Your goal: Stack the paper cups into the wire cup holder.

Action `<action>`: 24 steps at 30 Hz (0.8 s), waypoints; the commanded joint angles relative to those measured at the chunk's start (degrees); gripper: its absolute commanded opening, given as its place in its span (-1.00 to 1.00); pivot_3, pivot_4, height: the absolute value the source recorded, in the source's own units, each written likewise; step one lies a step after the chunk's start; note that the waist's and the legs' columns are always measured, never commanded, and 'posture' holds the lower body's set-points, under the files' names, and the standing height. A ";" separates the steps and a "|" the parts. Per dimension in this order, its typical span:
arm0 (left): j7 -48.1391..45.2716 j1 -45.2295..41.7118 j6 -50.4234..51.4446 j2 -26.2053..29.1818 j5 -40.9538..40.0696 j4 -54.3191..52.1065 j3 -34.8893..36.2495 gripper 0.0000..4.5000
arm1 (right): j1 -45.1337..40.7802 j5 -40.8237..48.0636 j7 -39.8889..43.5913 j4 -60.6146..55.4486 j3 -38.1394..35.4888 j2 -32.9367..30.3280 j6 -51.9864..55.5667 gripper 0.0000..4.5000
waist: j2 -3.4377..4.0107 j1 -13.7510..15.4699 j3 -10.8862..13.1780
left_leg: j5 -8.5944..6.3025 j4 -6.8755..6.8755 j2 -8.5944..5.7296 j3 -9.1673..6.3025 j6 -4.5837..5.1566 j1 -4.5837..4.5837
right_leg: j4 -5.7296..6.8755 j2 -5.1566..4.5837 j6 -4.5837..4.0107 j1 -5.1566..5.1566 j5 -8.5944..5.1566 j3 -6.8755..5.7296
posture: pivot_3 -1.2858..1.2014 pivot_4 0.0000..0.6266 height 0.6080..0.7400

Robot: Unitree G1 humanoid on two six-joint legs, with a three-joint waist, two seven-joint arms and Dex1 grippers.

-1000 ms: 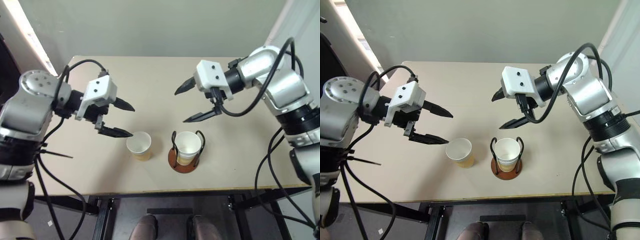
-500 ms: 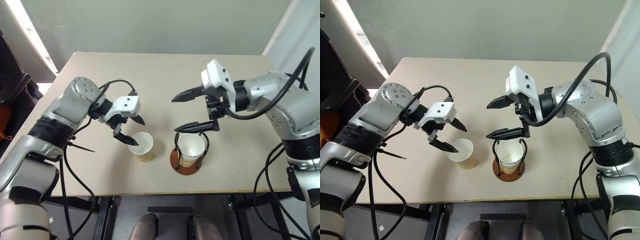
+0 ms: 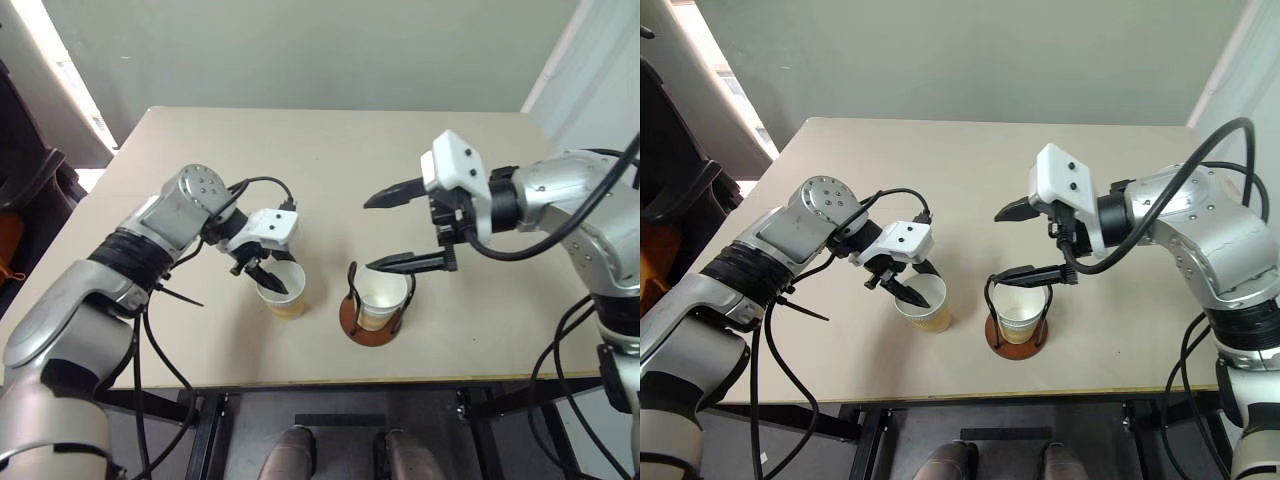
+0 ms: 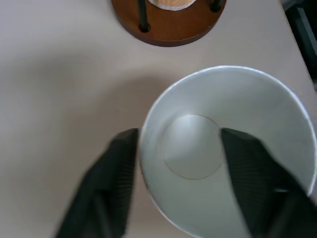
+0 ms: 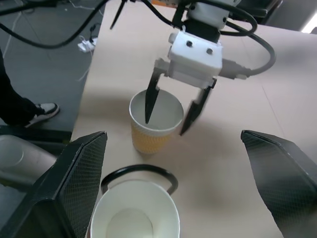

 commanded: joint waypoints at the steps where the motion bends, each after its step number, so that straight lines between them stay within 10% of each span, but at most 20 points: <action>1: -2.37 -3.11 -1.52 1.43 -2.08 0.54 -0.15 -0.36 | 0.03 -0.03 0.10 -1.99 -3.74 -2.49 0.01 1.00 | 0.00 0.04 0.00 | 0.00 0.02 0.00 0.00 0.01 0.00 | 0.00 0.00 0.01 0.01 0.00 0.00 | 0.03 -0.52 1.00; 5: -2.37 -4.57 -3.28 1.79 -2.73 2.69 -1.53 -0.99 | 1.20 -0.10 -0.30 -2.46 -4.90 -4.18 0.05 1.00 | 0.00 0.08 0.00 | 0.00 0.09 -0.02 0.01 0.01 -0.02 | -0.02 -0.01 0.02 0.04 0.01 0.02 | 0.03 -0.52 1.00; 24: -2.37 -27.82 -4.39 2.70 -25.12 8.02 -11.69 -0.99 | 23.85 9.97 6.34 -4.50 -32.49 -19.70 3.07 1.00 | -0.02 1.06 -0.01 | -0.12 0.62 -0.23 0.27 -0.08 -0.42 | -0.25 -0.07 0.55 0.06 -0.06 0.22 | 0.03 -0.52 1.00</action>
